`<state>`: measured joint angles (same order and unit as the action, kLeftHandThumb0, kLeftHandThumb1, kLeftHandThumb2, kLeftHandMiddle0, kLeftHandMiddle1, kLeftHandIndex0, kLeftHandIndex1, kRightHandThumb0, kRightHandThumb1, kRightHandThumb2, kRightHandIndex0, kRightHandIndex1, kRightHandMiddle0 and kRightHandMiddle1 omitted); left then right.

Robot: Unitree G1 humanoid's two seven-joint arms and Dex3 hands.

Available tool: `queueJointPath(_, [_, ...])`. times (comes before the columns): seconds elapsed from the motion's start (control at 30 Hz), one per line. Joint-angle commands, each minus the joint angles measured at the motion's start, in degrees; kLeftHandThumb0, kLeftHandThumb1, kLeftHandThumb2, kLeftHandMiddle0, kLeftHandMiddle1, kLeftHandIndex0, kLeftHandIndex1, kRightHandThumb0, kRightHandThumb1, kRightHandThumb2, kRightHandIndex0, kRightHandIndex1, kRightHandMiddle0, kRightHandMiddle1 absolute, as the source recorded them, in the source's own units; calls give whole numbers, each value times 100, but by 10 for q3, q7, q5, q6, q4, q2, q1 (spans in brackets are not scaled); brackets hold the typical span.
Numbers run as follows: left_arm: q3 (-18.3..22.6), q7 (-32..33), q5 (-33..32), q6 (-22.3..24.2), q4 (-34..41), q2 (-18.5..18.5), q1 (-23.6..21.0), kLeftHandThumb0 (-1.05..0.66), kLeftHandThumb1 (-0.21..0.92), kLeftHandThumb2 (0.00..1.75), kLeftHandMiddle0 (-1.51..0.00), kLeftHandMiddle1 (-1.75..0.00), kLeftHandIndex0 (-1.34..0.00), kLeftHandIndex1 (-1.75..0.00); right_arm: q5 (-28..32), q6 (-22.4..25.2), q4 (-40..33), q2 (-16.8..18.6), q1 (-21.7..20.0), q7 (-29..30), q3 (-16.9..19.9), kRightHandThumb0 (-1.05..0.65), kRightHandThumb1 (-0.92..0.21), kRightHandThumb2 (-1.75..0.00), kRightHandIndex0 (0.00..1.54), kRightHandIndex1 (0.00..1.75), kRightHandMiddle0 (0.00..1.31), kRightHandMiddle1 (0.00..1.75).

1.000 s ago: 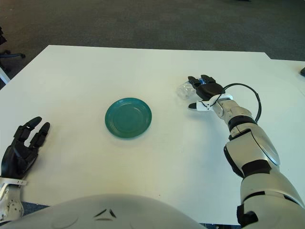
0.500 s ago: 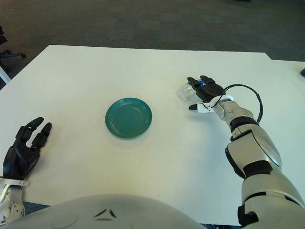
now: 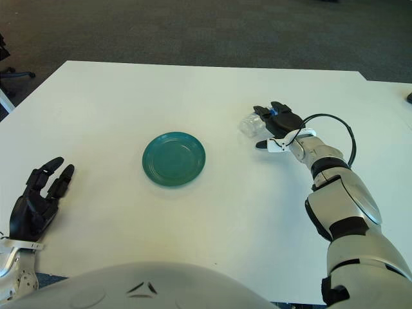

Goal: Put the bottle into the plate.

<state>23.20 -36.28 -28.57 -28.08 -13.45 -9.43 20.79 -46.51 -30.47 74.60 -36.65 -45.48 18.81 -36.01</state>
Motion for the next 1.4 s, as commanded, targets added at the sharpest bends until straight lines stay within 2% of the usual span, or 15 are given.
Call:
queueJointPath(0.0, [-10, 9, 10, 7, -7, 11, 4, -90, 92, 97, -29, 0, 0, -74, -11, -6, 10, -1, 23, 6, -9, -85, -92, -25, 36, 64, 3, 127])
queueJointPath(0.03, [-11, 10, 11, 6, -7, 11, 4, -90, 92, 97, -29, 0, 0, -74, -12, -8, 10, -2, 23, 11, -10, -81, -92, -23, 35, 81, 4, 137])
queueJointPath(0.17, [-15, 14, 14, 5, -6, 13, 4, -90, 92, 97, -29, 0, 0, -74, -21, -14, 12, -4, 22, 37, -20, -73, -92, -17, 37, 119, 10, 166])
queueJointPath(0.2, [-16, 15, 14, 4, -6, 13, 4, -90, 92, 97, -29, 0, 0, -74, -24, -18, 13, -6, 22, 46, -22, -72, -92, -16, 38, 122, 12, 168])
queueJointPath(0.27, [-17, 17, 16, 4, -5, 14, 4, -90, 92, 97, -29, 0, 0, -74, -29, -25, 13, -8, 22, 61, -27, -68, -92, -15, 44, 153, 24, 172])
queueJointPath(0.37, [-20, 20, 18, 2, -5, 16, 4, -90, 92, 97, -29, 0, 0, -74, -34, -32, 16, -9, 22, 72, -30, -67, -92, -17, 52, 168, 36, 174])
queueJointPath(0.5, [-22, 23, 20, 1, -6, 17, 3, -90, 92, 97, -29, 0, 0, -74, -44, -34, 17, -10, 20, 87, -40, -67, -92, -23, 62, 173, 47, 174])
queueJointPath(0.57, [-23, 25, 21, 0, -5, 17, 3, -90, 92, 97, -29, 0, 0, -74, -54, -35, 15, -12, 16, 100, -49, -68, -92, -31, 71, 174, 56, 175])
queueJointPath(0.77, [-27, 29, 24, -1, -7, 18, 1, -90, 92, 97, -29, 0, 0, -74, -61, -42, 5, -18, 2, 104, -56, -70, -92, -44, 84, 175, 70, 175])
queueJointPath(1.0, [-29, 32, 26, -2, -9, 19, -2, -90, 92, 97, -29, 0, 0, -74, -58, -30, 9, -14, 4, 104, -56, -69, -92, -52, 94, 175, 78, 175])
queueJointPath(1.37, [-33, 37, 29, -4, -12, 19, -5, -90, 92, 97, -29, 0, 0, -74, -47, -22, 8, -12, 6, 100, -48, -64, -92, -57, 101, 175, 87, 175])
